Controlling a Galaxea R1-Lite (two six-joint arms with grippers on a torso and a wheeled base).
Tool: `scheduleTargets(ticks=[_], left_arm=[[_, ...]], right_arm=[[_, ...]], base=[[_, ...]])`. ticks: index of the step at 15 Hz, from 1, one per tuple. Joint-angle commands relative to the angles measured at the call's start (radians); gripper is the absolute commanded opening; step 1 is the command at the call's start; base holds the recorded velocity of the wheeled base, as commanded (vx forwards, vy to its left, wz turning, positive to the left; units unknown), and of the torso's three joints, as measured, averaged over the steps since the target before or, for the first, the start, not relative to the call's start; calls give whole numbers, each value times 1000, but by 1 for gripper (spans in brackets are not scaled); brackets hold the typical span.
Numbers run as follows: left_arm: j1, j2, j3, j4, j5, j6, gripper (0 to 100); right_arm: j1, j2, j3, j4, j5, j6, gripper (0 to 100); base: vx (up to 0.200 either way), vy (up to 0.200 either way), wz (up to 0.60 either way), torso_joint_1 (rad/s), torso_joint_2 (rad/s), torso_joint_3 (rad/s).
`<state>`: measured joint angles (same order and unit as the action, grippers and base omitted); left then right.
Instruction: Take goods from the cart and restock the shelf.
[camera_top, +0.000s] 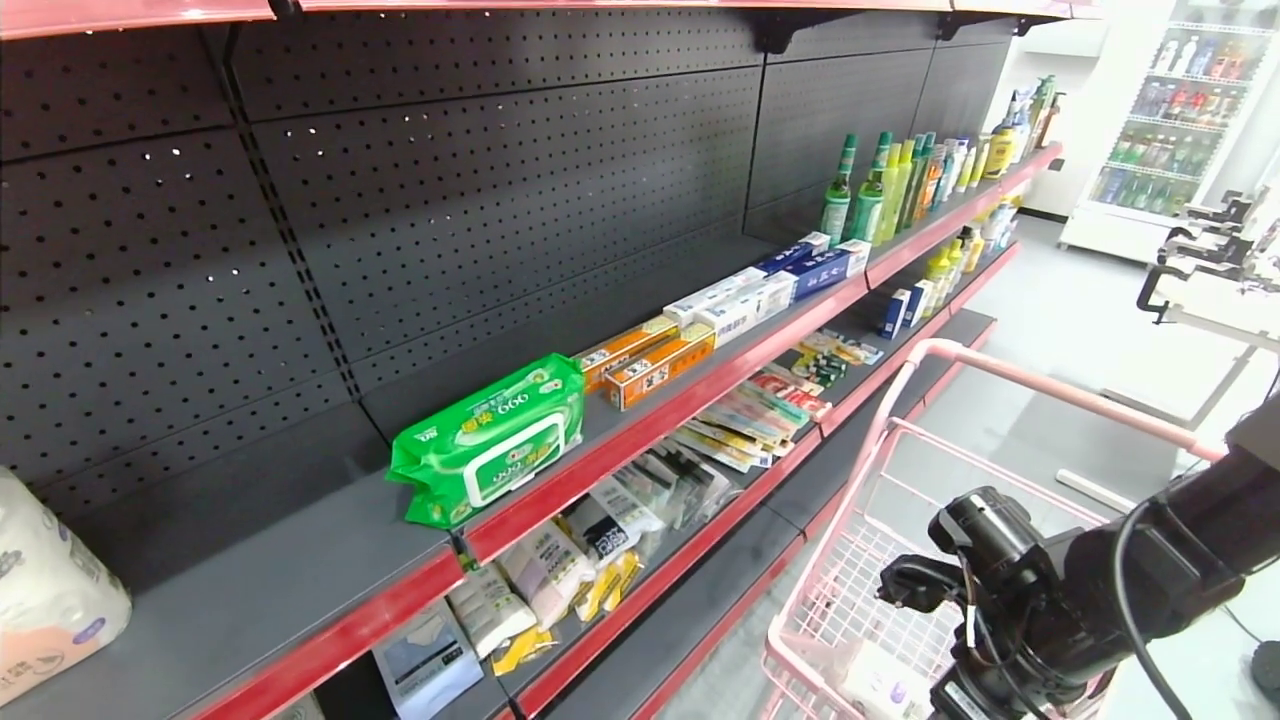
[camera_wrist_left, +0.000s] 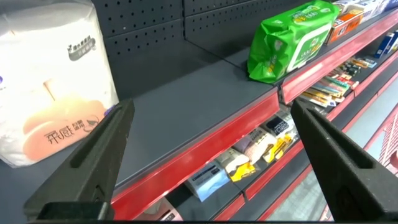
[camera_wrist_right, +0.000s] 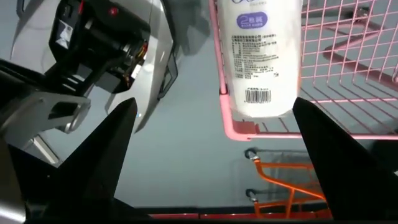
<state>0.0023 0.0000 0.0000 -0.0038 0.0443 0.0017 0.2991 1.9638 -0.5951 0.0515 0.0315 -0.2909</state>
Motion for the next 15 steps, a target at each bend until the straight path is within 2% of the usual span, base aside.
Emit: scheduleTargets(ticks=[1,4,6,11,15], left_arm=[[1,0,0,-1,0,0,100],[1,0,0,-1,0,0,100],[1,0,0,-1,0,0,100],[1,0,0,-1,0,0,100],[1,0,0,-1,0,0,100]], right_arm=[[8,3,0,-1,1,-17,100],[20,29,-11,-13,-1,-30,100],[20,55,0,-76,-15,-37,100],[14,64,0,-78,-21,-62,100],[-15,113,-20,-87,-21,-76,100]], base=[[0,0,0,-124,261,154],[0,0,0,-144,321,170],[0,0,0,-154,337,186],[0,0,0,-135,321,174],[0,0,0,-8,20,10]])
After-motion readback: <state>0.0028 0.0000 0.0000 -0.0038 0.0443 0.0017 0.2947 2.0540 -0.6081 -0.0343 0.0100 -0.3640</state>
